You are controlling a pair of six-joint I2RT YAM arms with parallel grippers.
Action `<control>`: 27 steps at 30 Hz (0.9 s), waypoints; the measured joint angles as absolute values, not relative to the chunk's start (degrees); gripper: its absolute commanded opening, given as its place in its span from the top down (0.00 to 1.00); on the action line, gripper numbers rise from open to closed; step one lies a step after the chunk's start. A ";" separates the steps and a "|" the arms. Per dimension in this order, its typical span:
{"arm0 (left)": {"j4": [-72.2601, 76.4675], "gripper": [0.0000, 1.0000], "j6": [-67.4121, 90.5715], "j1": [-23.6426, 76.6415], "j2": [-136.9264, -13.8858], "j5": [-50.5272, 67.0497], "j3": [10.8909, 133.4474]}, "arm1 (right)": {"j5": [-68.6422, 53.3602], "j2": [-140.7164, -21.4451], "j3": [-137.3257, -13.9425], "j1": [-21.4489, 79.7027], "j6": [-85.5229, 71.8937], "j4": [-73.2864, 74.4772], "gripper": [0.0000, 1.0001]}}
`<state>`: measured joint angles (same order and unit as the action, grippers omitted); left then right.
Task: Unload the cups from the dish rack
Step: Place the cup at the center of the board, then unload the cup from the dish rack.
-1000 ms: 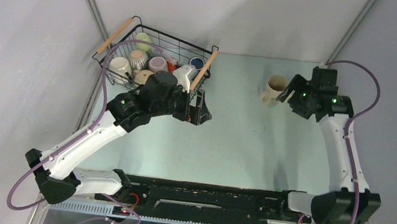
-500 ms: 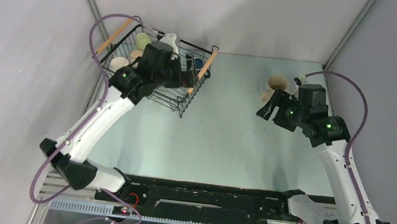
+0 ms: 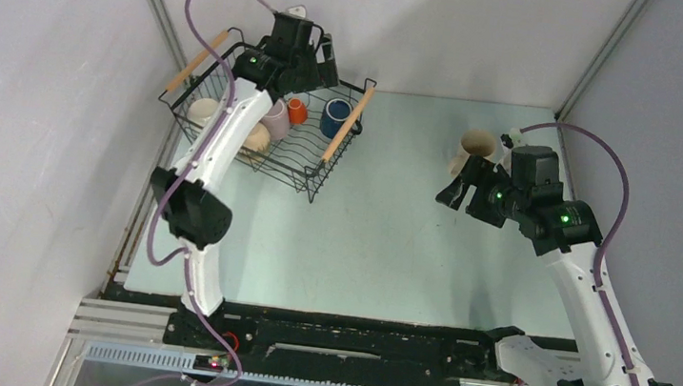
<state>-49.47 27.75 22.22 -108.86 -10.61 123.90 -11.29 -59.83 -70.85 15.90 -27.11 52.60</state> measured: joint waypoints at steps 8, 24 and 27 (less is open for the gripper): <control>-50.65 0.00 26.83 18.44 -121.45 -10.61 132.46 | -12.16 -59.83 -70.83 15.88 -27.22 52.69 0.17; -44.21 0.00 25.39 17.76 -133.71 -8.14 132.97 | -11.90 -60.07 -70.85 15.88 -27.44 53.12 0.17; -43.27 0.00 25.39 17.76 -134.78 -7.09 133.29 | -11.86 -60.53 -70.85 15.90 -27.44 53.41 0.17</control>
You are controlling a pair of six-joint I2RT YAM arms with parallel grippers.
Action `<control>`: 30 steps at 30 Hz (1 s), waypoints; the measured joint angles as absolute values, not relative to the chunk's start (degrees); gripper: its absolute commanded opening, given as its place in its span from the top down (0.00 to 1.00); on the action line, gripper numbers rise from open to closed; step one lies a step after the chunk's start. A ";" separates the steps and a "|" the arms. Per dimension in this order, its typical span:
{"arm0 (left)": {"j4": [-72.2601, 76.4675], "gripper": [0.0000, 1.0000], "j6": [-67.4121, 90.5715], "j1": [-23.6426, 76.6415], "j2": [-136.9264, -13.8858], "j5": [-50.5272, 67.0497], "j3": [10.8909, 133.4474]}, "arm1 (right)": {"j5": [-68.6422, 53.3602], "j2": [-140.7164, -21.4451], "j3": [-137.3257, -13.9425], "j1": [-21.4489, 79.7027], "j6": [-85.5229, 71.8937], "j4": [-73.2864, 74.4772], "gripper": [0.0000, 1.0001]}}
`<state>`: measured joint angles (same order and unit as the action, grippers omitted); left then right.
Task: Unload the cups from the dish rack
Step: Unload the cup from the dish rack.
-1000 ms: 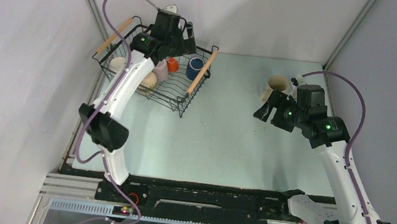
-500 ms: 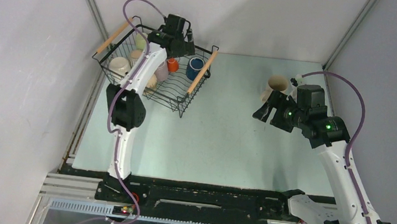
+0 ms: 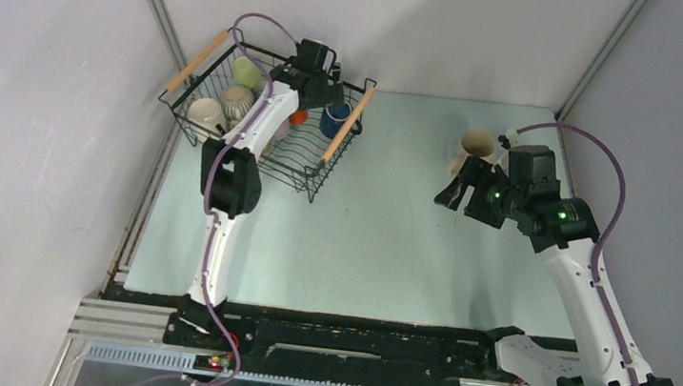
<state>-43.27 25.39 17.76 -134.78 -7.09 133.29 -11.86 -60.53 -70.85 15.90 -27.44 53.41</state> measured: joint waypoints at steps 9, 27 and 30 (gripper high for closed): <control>-41.12 0.00 24.97 17.76 -137.91 -5.26 133.95 | -11.62 -61.93 -70.83 15.90 -27.44 53.43 0.17; -40.56 0.00 24.84 17.76 -138.45 -3.75 133.95 | -10.96 -62.85 -70.85 16.40 -27.44 53.39 0.17; -40.42 0.00 24.82 17.76 -138.45 -3.38 133.95 | -10.72 -62.85 -70.85 16.51 -27.46 53.39 0.17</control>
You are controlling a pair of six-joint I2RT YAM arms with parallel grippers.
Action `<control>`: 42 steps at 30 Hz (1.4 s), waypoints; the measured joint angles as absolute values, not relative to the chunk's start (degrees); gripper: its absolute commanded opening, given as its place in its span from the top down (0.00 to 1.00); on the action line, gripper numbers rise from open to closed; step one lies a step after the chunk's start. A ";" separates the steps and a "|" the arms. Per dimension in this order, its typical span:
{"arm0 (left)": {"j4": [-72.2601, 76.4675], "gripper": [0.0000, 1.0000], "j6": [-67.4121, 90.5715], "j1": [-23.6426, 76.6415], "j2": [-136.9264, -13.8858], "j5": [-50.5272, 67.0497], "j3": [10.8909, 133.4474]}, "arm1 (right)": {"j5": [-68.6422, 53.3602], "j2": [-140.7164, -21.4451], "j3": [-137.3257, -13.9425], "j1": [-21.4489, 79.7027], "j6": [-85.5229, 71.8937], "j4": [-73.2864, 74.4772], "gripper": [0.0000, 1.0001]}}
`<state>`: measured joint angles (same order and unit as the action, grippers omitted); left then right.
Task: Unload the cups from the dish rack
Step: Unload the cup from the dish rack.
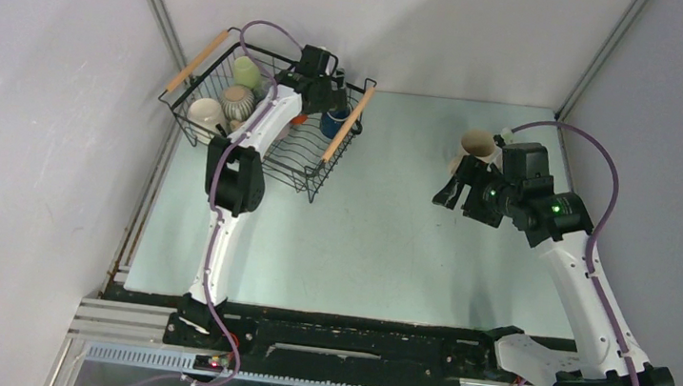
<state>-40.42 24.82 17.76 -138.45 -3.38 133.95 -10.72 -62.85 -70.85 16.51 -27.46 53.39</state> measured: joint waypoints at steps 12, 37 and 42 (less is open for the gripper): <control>-39.57 0.00 24.77 17.74 -139.02 -2.20 133.95 | -10.26 -62.85 -70.85 17.08 -27.59 53.47 0.16; -37.80 0.28 25.34 15.22 -136.11 -5.69 129.54 | -9.54 -63.99 -70.85 17.80 -27.57 53.47 0.17; -38.79 0.25 24.88 13.82 -134.13 -6.81 127.24 | -9.54 -64.12 -70.85 17.91 -27.57 53.43 0.16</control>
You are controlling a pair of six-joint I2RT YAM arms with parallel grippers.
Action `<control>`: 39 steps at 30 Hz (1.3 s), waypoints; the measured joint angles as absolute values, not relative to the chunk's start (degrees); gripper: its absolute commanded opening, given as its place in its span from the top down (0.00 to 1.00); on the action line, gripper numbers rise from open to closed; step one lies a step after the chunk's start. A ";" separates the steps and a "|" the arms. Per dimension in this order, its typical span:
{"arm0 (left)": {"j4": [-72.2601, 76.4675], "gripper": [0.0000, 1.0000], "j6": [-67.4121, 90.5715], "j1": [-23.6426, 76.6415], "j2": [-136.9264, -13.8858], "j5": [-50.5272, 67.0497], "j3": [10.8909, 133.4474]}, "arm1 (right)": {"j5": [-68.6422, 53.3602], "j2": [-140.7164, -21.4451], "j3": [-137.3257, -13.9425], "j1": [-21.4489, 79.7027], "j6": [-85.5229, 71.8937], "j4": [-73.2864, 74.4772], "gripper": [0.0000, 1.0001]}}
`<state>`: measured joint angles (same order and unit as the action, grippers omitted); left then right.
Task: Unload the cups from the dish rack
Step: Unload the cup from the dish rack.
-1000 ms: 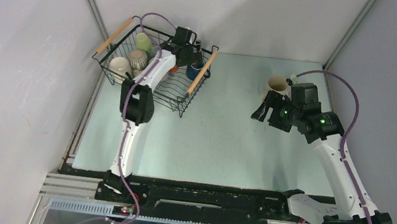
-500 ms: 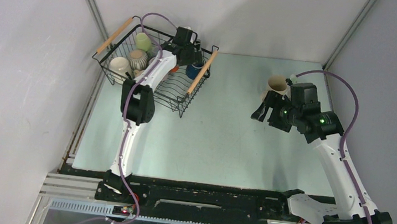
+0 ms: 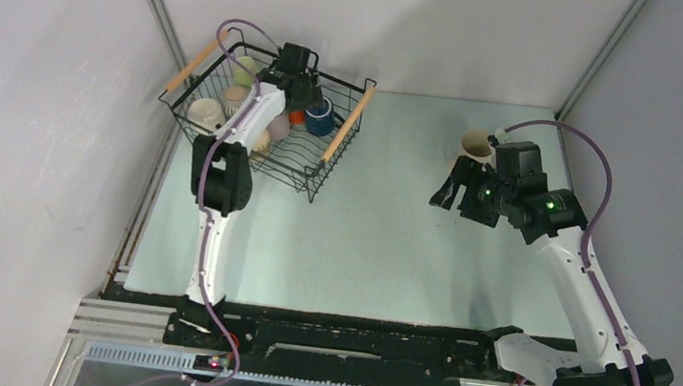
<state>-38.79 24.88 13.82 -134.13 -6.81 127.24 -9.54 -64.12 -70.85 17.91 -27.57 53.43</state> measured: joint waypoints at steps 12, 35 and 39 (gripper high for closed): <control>-38.96 0.05 24.32 13.58 -133.99 -4.32 127.20 | -9.47 -64.58 -70.85 18.44 -27.53 53.39 0.16; -41.69 0.00 24.34 17.54 -139.13 -11.07 138.74 | -8.86 -66.04 -70.83 20.29 -27.31 53.25 0.16; -42.72 0.00 24.18 17.85 -142.10 -12.53 139.33 | -8.86 -66.24 -70.83 20.36 -27.27 53.25 0.16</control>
